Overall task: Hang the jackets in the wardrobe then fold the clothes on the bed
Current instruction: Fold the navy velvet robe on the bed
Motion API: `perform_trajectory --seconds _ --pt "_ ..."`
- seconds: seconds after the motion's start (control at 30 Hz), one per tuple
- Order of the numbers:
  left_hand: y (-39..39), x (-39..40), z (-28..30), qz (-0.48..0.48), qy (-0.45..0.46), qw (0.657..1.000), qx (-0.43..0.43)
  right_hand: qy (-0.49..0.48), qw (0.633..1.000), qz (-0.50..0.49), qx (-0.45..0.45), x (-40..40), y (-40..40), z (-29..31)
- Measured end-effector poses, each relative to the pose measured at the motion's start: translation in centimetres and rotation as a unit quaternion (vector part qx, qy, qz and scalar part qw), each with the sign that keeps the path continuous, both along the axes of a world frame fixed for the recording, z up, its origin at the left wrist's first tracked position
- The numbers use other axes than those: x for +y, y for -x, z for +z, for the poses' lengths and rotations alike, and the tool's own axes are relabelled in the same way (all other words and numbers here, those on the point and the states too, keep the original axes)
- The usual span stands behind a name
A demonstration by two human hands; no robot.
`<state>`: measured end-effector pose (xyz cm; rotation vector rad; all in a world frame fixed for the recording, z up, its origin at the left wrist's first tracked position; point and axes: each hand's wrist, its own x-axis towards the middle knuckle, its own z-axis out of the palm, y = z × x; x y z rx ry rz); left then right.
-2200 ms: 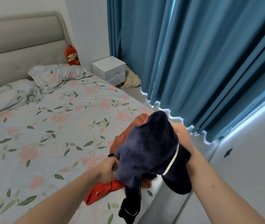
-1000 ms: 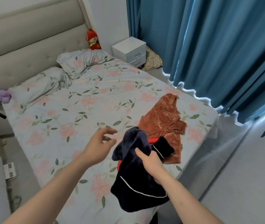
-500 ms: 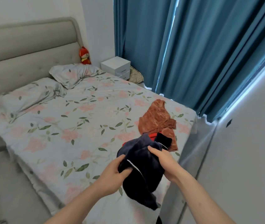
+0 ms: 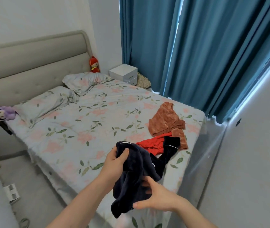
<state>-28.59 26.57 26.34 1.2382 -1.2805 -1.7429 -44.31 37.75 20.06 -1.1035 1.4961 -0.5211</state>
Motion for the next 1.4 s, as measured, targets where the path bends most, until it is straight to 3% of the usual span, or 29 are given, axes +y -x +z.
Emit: perform_trajectory --seconds 0.17,0.33,0.43,0.5,0.63,0.73,0.87,0.93,1.0,1.07,1.1,1.17,1.27,1.33,1.4 --pt "-2.8 -0.2 1.5 0.001 -0.039 0.998 0.056 0.078 0.991 -0.1 0.052 -0.5 -5.5 -1.5" --pt "-5.9 -3.0 2.6 -0.034 -0.051 0.994 0.09 0.06 0.961 -0.242 0.12 -2.3 -8.1 -4.4" --pt "-9.5 -6.5 2.1 -0.046 -0.034 0.995 0.079 0.049 0.94 -0.318 0.116 -3.7 -8.9 -4.5" --pt "-12.8 -9.6 1.3 -0.04 -0.024 0.998 0.043 0.056 0.912 -0.393 0.105 -4.5 -9.6 -3.5" --pt "-19.4 -15.7 -0.4 -0.055 0.074 0.987 -0.129 0.132 0.865 -0.469 0.117 -6.4 -12.5 0.7" --pt "-22.7 -18.8 -0.8 -0.151 0.216 0.938 -0.225 0.19 0.864 -0.45 0.124 -7.8 -15.1 4.3" --pt "-25.5 -21.0 1.0 -0.346 0.239 0.872 -0.251 0.229 0.845 -0.465 0.133 -9.2 -17.6 7.6" --pt "-26.5 -22.0 1.5 -0.459 0.253 0.803 -0.283 0.229 0.835 -0.483 0.131 -9.3 -17.8 8.4" --pt "-27.3 -22.9 1.1 -0.533 0.299 0.699 -0.372 0.215 0.835 -0.485 0.146 -9.0 -17.8 8.6" --pt "-27.9 -24.2 0.1 -0.517 0.39 0.616 -0.448 0.192 0.843 -0.469 0.18 -8.2 -18.1 8.3" --pt "-28.2 -25.0 -0.4 -0.489 0.419 0.61 -0.462 0.181 0.844 -0.462 0.203 -7.8 -18.3 8.1" --pt "-28.9 -27.0 -1.3 -0.425 0.417 0.665 -0.451 0.166 0.838 -0.446 0.266 -6.9 -18.8 7.5" --pt "-29.0 -28.9 -1.5 -0.324 0.335 0.804 -0.369 0.144 0.847 -0.403 0.315 -5.6 -19.2 6.5" --pt "-28.3 -29.3 -1.4 -0.273 0.305 0.852 -0.326 0.096 0.866 -0.355 0.339 -5.1 -18.7 5.2" --pt "-27.1 -29.4 -0.8 -0.249 0.288 0.875 -0.298 0.054 0.876 -0.311 0.364 -4.7 -17.7 3.8"
